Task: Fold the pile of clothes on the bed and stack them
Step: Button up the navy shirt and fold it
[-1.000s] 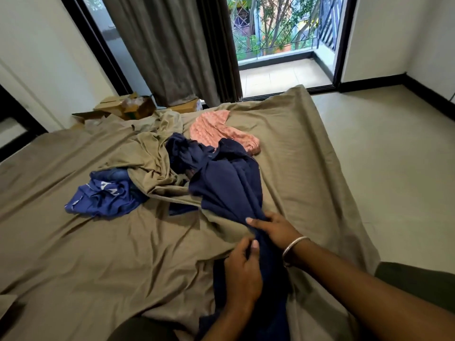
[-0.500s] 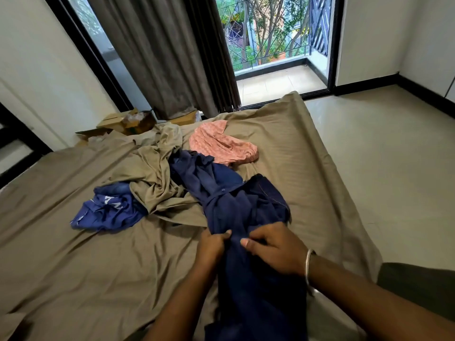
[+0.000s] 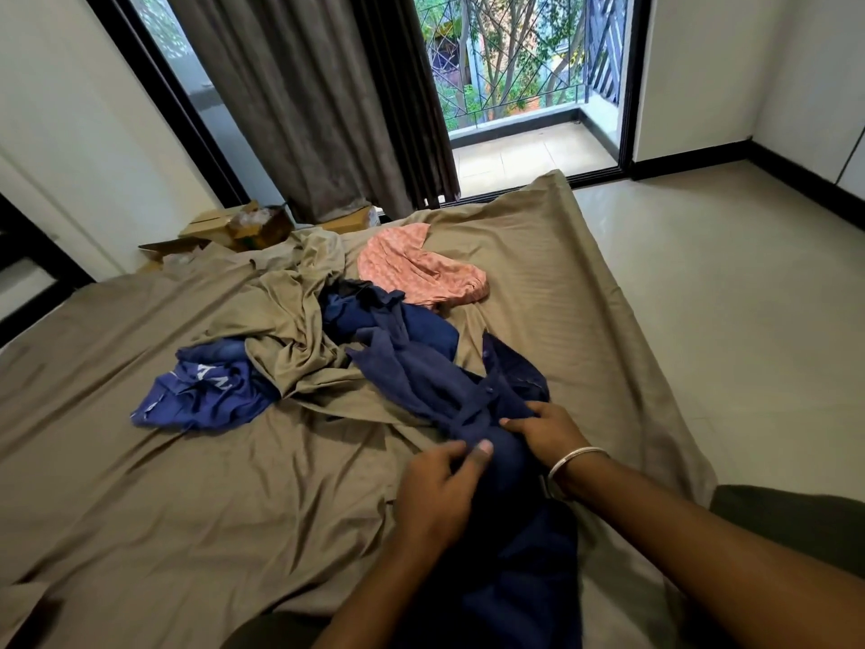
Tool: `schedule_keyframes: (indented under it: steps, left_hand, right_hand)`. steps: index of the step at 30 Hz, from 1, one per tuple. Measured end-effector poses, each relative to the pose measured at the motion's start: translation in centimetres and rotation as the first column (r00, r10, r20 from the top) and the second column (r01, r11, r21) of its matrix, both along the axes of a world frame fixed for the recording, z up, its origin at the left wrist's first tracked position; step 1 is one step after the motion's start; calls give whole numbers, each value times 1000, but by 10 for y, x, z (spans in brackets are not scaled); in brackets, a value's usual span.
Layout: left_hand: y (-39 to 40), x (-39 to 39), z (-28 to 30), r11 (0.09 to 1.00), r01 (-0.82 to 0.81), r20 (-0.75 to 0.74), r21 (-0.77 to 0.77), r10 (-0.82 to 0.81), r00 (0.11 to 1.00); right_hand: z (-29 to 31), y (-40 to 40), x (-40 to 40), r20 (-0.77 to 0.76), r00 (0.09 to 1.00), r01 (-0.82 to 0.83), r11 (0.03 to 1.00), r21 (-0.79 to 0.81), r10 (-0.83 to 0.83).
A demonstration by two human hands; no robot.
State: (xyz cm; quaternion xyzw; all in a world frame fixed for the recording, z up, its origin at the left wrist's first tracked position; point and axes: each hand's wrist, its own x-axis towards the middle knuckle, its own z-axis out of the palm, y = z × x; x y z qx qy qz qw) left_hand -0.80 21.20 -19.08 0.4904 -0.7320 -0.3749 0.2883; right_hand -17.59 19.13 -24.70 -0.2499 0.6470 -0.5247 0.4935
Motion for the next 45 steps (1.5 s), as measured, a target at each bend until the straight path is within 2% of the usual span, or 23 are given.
schedule_keyframes:
  steps: [2, 3, 6, 7, 9, 11, 13, 15, 17, 20, 24, 26, 28, 29, 31, 33, 34, 36, 38, 39, 42, 44, 45]
  left_hand:
    - [-15, 1, 2, 965, -220, -63, -143, 212, 975]
    - [-24, 1, 5, 950, -263, -40, -167, 260, 965]
    - [-49, -2, 9, 991, -126, 187, -47, 133, 973]
    - [-54, -4, 12, 996, -91, 223, 11, 87, 971]
    - [-60, -5, 19, 995, -88, 186, 54, 77, 979]
    - [-63, -1, 24, 987, -151, 200, -50, 157, 967]
    - [-63, 6, 28, 977, -159, 167, -139, 182, 969]
    - [-60, 10, 35, 993, -68, 34, -99, 72, 997]
    - [-57, 10, 49, 996, 84, -136, 22, -80, 987]
    - [-55, 8, 77, 949, 275, -273, 156, -226, 935]
    - [-60, 13, 124, 892, 411, -360, 188, -327, 874]
    - [-67, 18, 154, 892, 431, -316, 136, -373, 872]
    - [-83, 26, 173, 947, 320, -154, 12, -315, 937]
    - [-92, 31, 183, 965, 255, -43, -56, -257, 965]
    - [-104, 35, 191, 970, 205, 159, -132, -183, 970]
    - [-112, 35, 199, 963, 149, 252, -224, -90, 964]
    - [-115, 35, 206, 957, 70, 232, -282, -3, 973]
    - [-132, 40, 221, 936, -177, 62, -305, 205, 977]
    - [-149, 49, 237, 916, -370, -122, -156, 354, 927]
    - [-156, 54, 247, 907, -402, -131, -122, 387, 913]
    - [-165, 60, 274, 926, -309, -65, -218, 302, 951]
    - [-153, 49, 309, 925, -184, -205, -331, 119, 971]
    - [-142, 40, 325, 934, -110, -328, -339, -8, 945]
  right_hand:
    - [7, 4, 1, -21, 999, -33, 996, -87, 31]
    - [16, 8, 4, -8, 998, -69, 985, -155, 69]
    - [42, 23, 13, 135, 945, -232, 902, -365, 298]
    - [50, 27, 16, 233, 908, -241, 888, -390, 349]
    - [54, 29, 16, 308, 889, -226, 910, -346, 338]
    - [48, 28, 12, 177, 944, -217, 930, -297, 277]
    - [35, 23, 9, -108, 985, -160, 951, -264, 136]
    - [22, 19, 4, -340, 939, -24, 976, -215, -52]
    - [18, 13, -1, -439, 891, 43, 984, -175, -117]
    - [12, -12, -22, -539, 842, -112, 978, -179, -2]
    - [13, -39, -43, -638, 723, -269, 959, 93, 265]
    - [42, -38, -45, -672, 707, -250, 967, 55, 221]
    - [77, -43, -47, -677, 736, -164, 972, -168, 7]
    - [105, -46, -46, -666, 745, -157, 963, -221, -32]
    - [155, -51, -45, -710, 700, -186, 942, -280, -72]
    - [205, -61, -45, -735, 672, -267, 897, -353, -89]
    - [231, -66, -46, -756, 651, -299, 890, -344, -73]
    - [282, -70, -47, -826, 561, -338, 896, -287, -53]
    - [324, -73, -53, -847, 521, -326, 894, -308, -102]
    - [345, -75, -57, -836, 524, -305, 881, -361, -162]
    - [405, -76, -60, -798, 500, -283, 807, -518, -336]
    - [451, -73, -49, -795, 444, -357, 733, -580, -413]
    - [470, -72, -40, -803, 408, -396, 709, -584, -434]
